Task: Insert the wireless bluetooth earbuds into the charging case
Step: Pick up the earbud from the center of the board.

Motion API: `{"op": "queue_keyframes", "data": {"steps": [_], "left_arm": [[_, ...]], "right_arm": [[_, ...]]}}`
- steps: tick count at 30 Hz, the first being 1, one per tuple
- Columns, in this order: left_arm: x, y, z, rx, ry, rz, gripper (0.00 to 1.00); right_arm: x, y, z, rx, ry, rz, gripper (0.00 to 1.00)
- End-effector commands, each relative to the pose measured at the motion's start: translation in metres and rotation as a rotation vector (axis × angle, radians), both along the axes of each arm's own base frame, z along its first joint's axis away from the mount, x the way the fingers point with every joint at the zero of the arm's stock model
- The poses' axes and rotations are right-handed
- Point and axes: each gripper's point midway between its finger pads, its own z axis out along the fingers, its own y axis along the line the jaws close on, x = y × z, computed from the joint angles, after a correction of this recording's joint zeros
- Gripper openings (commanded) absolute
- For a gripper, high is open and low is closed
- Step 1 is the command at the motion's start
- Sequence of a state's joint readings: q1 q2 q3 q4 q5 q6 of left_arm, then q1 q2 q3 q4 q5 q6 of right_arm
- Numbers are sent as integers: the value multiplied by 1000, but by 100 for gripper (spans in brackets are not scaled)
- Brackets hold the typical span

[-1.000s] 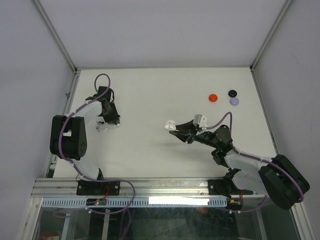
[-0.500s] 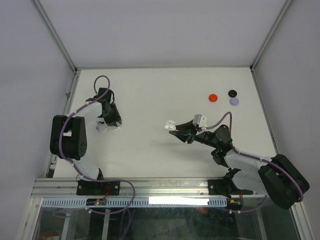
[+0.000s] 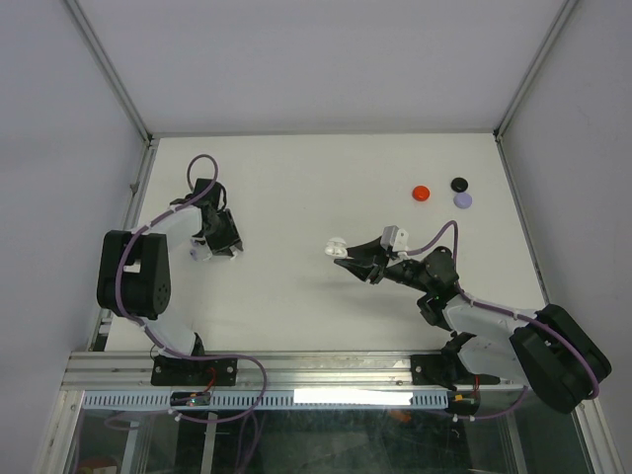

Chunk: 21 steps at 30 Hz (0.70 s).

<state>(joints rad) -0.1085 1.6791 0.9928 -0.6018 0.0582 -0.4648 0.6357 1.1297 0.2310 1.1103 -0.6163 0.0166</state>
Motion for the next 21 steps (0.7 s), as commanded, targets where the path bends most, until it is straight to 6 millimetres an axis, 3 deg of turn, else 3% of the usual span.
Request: {"op": "queue_keyframes", "data": {"steps": [1, 8, 21], "left_arm": [[-7, -7, 7, 0, -5, -19, 36], [1, 6, 8, 128, -15, -17, 35], [0, 0, 1, 246, 35, -96, 26]], "right_arm": [[-1, 0, 15, 34, -58, -2, 0], [-1, 1, 13, 31, -52, 3, 0], [-2, 1, 13, 27, -54, 6, 0]]}}
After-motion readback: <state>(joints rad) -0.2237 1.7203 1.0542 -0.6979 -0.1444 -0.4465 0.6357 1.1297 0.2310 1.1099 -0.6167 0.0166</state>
